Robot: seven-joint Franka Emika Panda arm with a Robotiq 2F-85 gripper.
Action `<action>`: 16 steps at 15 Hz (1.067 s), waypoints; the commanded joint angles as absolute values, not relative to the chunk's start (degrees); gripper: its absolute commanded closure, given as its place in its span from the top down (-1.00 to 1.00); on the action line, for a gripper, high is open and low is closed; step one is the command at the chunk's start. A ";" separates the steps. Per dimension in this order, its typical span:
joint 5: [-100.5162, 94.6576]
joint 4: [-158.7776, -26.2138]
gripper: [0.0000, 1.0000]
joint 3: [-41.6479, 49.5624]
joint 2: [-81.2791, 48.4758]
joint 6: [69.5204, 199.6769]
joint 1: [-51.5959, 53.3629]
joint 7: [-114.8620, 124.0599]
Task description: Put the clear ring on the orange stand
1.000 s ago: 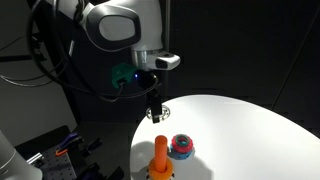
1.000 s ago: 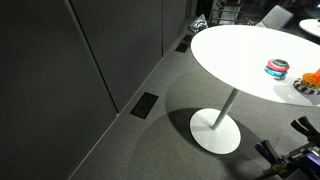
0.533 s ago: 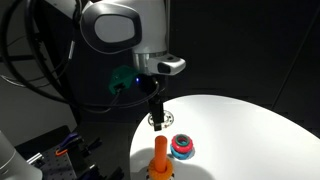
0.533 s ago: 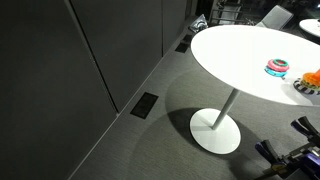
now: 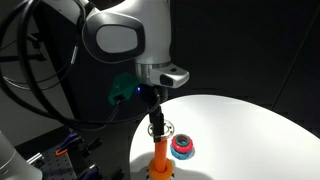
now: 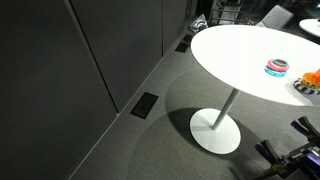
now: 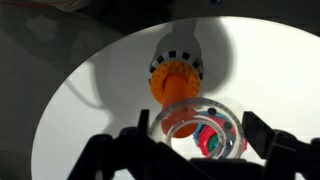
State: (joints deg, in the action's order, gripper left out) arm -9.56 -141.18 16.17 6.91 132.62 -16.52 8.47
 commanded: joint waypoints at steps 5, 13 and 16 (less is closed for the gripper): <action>-9.10 -140.26 0.32 16.66 4.25 134.05 -17.06 6.85; -9.80 -140.60 0.32 17.09 4.04 133.83 -17.25 7.38; -9.99 -140.72 0.32 17.28 4.05 133.67 -17.39 7.46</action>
